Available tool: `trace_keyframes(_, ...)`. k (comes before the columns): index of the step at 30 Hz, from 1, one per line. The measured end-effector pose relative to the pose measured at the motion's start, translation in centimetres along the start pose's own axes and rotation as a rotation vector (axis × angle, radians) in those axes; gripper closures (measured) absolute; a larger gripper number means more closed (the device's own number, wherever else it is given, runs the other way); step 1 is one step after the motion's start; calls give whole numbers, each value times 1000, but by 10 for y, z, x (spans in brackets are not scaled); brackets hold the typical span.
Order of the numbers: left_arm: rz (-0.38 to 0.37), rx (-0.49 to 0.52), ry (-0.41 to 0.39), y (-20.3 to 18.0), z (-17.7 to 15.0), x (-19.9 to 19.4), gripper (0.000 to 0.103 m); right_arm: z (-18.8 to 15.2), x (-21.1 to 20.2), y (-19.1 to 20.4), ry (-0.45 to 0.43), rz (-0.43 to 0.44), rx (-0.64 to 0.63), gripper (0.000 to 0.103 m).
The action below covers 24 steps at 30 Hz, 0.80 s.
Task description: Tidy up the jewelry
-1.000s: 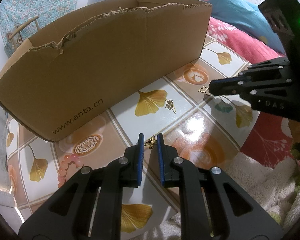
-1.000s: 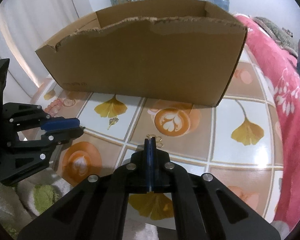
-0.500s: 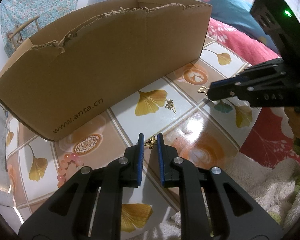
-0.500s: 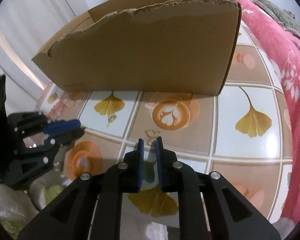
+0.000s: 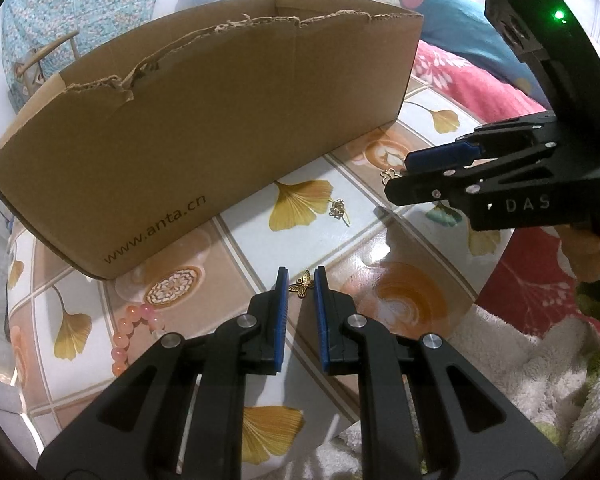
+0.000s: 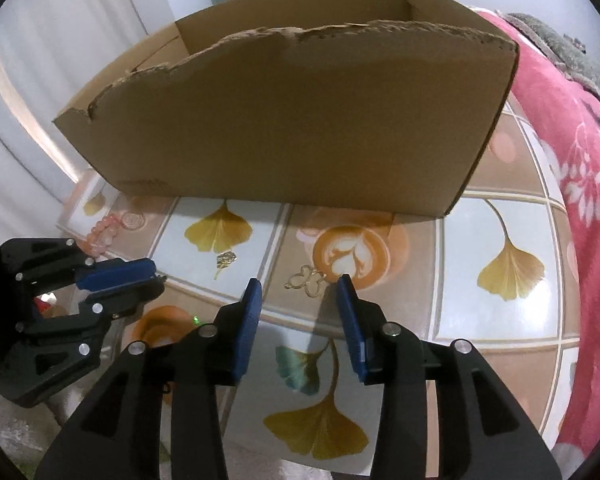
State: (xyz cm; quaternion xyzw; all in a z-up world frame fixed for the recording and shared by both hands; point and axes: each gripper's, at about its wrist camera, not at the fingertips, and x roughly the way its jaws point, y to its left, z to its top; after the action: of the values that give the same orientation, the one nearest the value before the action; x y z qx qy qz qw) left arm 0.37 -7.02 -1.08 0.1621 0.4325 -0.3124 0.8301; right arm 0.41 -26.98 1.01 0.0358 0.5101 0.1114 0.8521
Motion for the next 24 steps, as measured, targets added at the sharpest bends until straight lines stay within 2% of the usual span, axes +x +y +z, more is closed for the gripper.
trace_keyframes(3,-6,-2,-1,1,0,-1,91,1,-1,5,-15,-51,-24,65)
trace_keyframes(7,-8,-1,-2,2,0,-1,91,2,-4,7,-33,-69,-91,65)
trace_keyframes(12,-9,0,-4,2,0,-1,91,12,-2,5,-45,70,-210,65)
trace_keyframes(16,-7,1,0,1,0,-1,91,17,12,9,-11,106,-304,64)
trace_keyframes(19,-4,5,3,1,1,0,91,15,12,6,19,140,-299,65)
trace_keyframes(24,-7,0,5,1,2,0,91,-1,0,5,61,177,-197,65)
